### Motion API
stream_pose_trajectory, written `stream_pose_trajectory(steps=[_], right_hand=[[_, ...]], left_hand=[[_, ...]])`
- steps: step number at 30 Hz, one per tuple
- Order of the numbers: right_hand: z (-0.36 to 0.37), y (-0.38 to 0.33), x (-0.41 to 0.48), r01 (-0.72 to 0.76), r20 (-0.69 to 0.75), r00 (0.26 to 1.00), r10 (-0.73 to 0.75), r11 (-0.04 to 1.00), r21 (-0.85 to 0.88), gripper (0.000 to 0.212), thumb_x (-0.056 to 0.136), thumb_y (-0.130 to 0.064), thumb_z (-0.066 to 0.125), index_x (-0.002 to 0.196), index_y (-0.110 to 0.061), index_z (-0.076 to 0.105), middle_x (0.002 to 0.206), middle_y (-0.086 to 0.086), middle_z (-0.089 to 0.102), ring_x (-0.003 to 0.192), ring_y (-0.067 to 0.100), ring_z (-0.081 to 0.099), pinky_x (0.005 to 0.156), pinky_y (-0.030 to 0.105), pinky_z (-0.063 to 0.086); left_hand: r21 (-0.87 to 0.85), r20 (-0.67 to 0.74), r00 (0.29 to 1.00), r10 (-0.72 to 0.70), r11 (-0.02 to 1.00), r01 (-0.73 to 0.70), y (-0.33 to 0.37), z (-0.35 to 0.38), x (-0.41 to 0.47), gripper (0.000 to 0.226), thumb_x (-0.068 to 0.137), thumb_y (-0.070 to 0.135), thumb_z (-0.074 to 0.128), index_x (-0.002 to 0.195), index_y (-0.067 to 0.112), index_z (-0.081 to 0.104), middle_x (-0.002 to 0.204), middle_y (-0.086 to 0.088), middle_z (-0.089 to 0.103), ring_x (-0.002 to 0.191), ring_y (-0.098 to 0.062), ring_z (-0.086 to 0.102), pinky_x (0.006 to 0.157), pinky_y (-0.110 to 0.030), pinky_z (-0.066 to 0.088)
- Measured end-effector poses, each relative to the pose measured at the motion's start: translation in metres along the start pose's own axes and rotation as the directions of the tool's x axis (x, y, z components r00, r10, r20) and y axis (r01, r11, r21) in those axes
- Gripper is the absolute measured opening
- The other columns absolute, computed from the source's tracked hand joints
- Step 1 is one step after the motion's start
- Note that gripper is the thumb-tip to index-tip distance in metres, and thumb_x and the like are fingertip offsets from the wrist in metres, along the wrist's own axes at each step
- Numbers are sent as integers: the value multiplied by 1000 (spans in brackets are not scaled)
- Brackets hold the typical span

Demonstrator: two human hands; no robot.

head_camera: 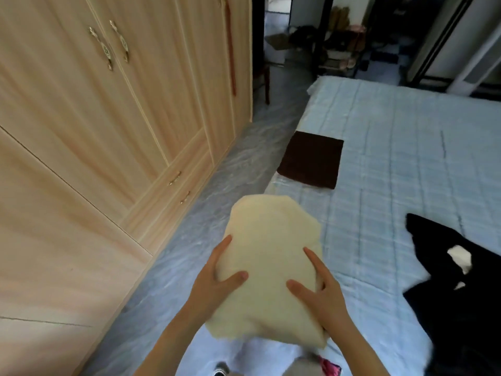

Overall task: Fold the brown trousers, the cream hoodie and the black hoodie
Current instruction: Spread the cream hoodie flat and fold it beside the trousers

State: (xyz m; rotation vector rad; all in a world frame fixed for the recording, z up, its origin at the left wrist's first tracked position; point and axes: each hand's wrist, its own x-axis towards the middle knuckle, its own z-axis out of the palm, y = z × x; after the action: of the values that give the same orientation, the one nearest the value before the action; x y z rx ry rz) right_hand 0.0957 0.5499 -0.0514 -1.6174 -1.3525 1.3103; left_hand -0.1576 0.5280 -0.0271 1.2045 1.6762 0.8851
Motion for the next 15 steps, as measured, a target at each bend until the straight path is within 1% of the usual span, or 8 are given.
stream_pose_trajectory(steps=[2,4,6,8,10,12,13,15], right_hand=[[33,-7,-11,-30,-48,998,31,999,30,77,71,-30,89,130,-57,48,119,-20,59,101,-13,53,72,0,41],[60,-15,-19,-58,-83,995,63,996,68,76,70,-29,90,127,-59,49,117,-25,58,99,-19,51,71,-2,41],[75,-20,-22,-72,-130,988,85,992,103,76,70,-28,89,128,-58,50,116,-30,56,98,-21,53,72,-1,41],[79,-26,-21,-98,-173,978,116,990,104,76,71,-28,89,128,-57,49,115,-33,53,95,-26,52,72,-2,41],[77,-31,-13,-115,-231,964,133,989,92,76,70,-30,89,127,-59,49,114,-36,52,95,-27,51,72,-1,40],[71,-32,-1,-137,-275,949,155,987,86,76,69,-34,89,127,-62,48,113,-37,52,96,-24,51,73,0,40],[68,-30,7,-141,-295,942,161,986,89,76,69,-35,89,127,-62,48,114,-38,52,97,-24,50,73,0,40],[64,-25,25,-143,-339,926,168,985,98,76,70,-36,89,129,-61,47,117,-37,52,99,-21,50,73,2,41]], left_hand=[[42,1,1000,-4,999,4,-13,-31,5,86,53,81,71,129,74,32,123,60,34,110,29,40,82,-11,40],[61,20,1000,8,998,-9,-21,-56,17,87,48,84,69,127,76,33,120,61,35,109,25,43,81,-13,41],[53,71,997,23,998,-27,-22,-70,31,84,50,80,71,126,75,34,116,62,35,107,27,43,83,-15,41],[45,129,990,63,997,-69,-20,-73,44,81,53,74,72,125,75,35,118,61,36,107,32,40,87,-15,38],[32,177,979,98,994,-105,-17,-70,60,80,55,71,73,125,75,34,121,59,37,109,30,41,90,-16,38],[14,236,966,103,994,-109,-12,-62,82,79,59,66,76,126,74,34,124,56,36,111,20,46,90,-17,38],[16,269,958,104,994,-112,-10,-57,96,78,63,61,78,127,73,34,125,54,35,111,15,47,88,-17,39],[28,331,938,104,992,-120,-2,-46,125,76,68,57,78,127,73,33,123,56,32,108,12,47,86,-12,39]])
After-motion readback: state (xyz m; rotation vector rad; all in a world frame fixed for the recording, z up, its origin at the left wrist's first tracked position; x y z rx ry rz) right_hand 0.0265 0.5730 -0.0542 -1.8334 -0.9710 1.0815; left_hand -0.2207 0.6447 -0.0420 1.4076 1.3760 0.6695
